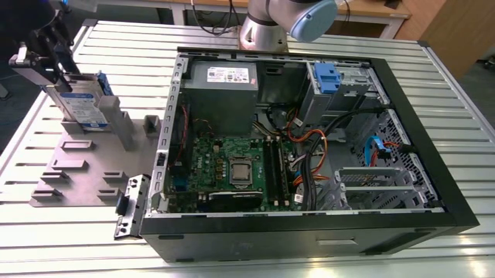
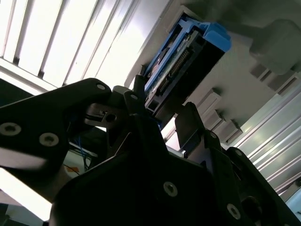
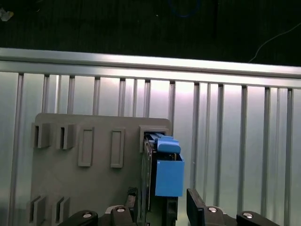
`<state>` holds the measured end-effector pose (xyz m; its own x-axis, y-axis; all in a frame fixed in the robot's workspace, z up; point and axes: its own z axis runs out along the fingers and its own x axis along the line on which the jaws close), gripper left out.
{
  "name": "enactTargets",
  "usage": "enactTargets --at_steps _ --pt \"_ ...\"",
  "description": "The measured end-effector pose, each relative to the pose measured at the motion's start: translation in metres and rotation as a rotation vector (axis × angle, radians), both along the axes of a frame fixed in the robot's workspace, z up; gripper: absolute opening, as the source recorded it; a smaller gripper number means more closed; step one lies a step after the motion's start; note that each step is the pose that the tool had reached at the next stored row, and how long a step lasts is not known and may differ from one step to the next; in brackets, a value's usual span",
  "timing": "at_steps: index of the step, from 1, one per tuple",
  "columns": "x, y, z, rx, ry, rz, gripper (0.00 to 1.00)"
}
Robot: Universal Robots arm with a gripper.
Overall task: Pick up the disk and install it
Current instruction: 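Pick up the disk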
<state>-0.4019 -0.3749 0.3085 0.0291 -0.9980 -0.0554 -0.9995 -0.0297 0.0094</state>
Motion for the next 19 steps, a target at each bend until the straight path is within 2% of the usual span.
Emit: enactTargets --at_steps 4,19 --pt "0.0000 0.0000 -0.0007 0.0000 0.0000 -0.027 0.53" --pt "0.0000 0.0000 -0.0055 0.0000 -0.0001 -0.028 0.53"
